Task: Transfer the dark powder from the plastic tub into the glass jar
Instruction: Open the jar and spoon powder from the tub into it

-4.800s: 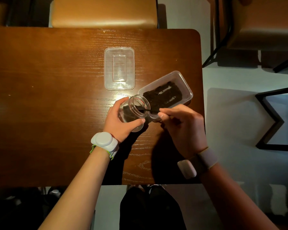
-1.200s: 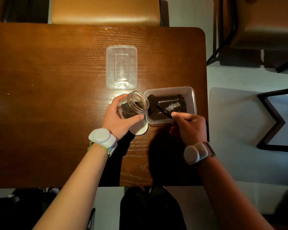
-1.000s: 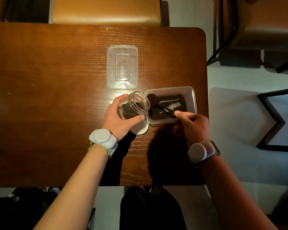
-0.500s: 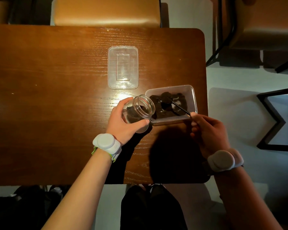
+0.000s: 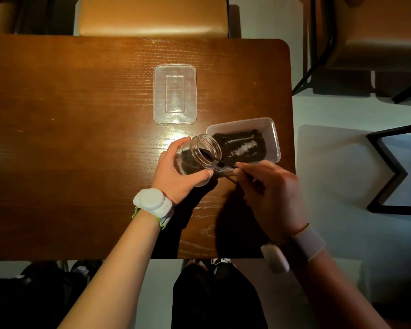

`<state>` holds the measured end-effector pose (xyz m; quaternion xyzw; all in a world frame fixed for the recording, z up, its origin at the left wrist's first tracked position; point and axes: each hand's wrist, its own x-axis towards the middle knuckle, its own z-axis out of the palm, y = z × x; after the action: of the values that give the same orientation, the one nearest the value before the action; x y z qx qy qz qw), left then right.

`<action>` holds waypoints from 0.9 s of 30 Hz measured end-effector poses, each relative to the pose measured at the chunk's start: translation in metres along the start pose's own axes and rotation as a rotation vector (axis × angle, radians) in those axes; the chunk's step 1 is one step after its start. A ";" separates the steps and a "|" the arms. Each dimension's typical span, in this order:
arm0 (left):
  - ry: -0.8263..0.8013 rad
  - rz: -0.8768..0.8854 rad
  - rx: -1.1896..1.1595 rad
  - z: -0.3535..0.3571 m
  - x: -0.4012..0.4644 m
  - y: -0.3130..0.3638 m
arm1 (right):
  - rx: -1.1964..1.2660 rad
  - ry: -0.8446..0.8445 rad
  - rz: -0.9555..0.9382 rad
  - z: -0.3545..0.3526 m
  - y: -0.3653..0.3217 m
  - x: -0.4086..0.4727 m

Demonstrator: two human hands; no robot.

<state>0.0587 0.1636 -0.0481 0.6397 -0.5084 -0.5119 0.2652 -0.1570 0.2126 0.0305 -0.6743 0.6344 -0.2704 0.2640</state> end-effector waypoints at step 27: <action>-0.004 -0.071 0.069 -0.004 -0.006 -0.015 | -0.219 -0.248 0.410 -0.052 0.079 0.056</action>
<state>0.0685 0.1737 -0.0571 0.6648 -0.5034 -0.5045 0.2237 -0.2471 0.1513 0.0141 -0.5842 0.7460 -0.0562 0.3147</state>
